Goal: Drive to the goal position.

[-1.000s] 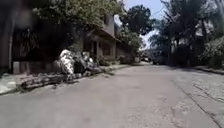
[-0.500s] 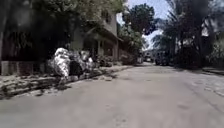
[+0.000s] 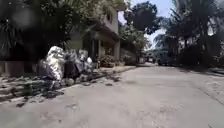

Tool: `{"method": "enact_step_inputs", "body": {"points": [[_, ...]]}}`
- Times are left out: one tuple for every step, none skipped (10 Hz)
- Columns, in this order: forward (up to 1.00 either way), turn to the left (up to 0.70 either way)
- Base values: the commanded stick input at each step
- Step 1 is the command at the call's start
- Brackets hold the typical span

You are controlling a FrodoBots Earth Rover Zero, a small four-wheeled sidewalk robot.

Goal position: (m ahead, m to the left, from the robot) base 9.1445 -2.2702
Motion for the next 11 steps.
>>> {"method": "enact_step_inputs", "body": {"points": [[1.00,-0.40],[1.00,-0.40],[1.00,-0.40],[1.00,-0.40],[1.00,-0.09],[1.00,0.00],[1.00,0.00],[1.00,0.00],[1.00,0.00],[1.00,0.00],[1.00,0.00]]}}
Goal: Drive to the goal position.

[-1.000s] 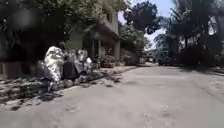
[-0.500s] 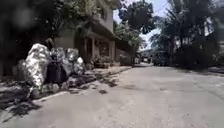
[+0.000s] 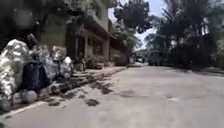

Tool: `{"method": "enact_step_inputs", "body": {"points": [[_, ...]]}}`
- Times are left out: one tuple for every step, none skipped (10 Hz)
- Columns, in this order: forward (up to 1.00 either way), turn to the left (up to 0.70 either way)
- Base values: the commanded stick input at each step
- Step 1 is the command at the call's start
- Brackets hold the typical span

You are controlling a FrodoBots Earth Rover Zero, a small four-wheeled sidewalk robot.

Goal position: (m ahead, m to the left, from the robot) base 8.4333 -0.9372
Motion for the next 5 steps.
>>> {"method": "enact_step_inputs", "body": {"points": [[1.00,-0.09],[1.00,-0.28],[1.00,-0.40],[1.00,-0.40],[1.00,-0.40]]}}
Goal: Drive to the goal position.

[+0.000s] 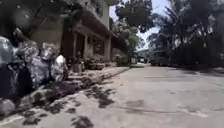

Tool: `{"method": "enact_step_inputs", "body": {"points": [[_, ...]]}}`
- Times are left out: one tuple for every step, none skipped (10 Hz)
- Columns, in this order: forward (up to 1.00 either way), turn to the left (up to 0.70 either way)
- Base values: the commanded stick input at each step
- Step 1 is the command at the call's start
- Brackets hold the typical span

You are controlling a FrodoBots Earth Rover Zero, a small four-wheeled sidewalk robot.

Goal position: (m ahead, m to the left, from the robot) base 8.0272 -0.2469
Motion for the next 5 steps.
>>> {"method": "enact_step_inputs", "body": {"points": [[1.00,-0.40],[1.00,-0.40],[1.00,-0.40],[1.00,-0.40],[1.00,-0.14]]}}
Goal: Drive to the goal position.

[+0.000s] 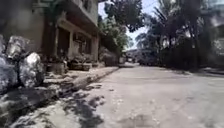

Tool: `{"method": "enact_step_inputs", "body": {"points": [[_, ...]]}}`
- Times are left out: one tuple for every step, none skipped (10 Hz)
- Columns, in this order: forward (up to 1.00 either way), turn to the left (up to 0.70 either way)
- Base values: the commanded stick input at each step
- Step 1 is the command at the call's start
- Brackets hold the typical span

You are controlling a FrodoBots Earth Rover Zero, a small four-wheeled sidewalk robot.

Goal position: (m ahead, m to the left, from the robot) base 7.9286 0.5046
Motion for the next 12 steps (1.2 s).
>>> {"method": "enact_step_inputs", "body": {"points": [[1.00,0.00],[1.00,0.00],[1.00,0.00],[1.00,0.00],[1.00,0.00],[1.00,0.00],[1.00,0.00],[1.00,0.00],[1.00,0.00],[1.00,0.00],[1.00,0.00],[1.00,0.00]]}}
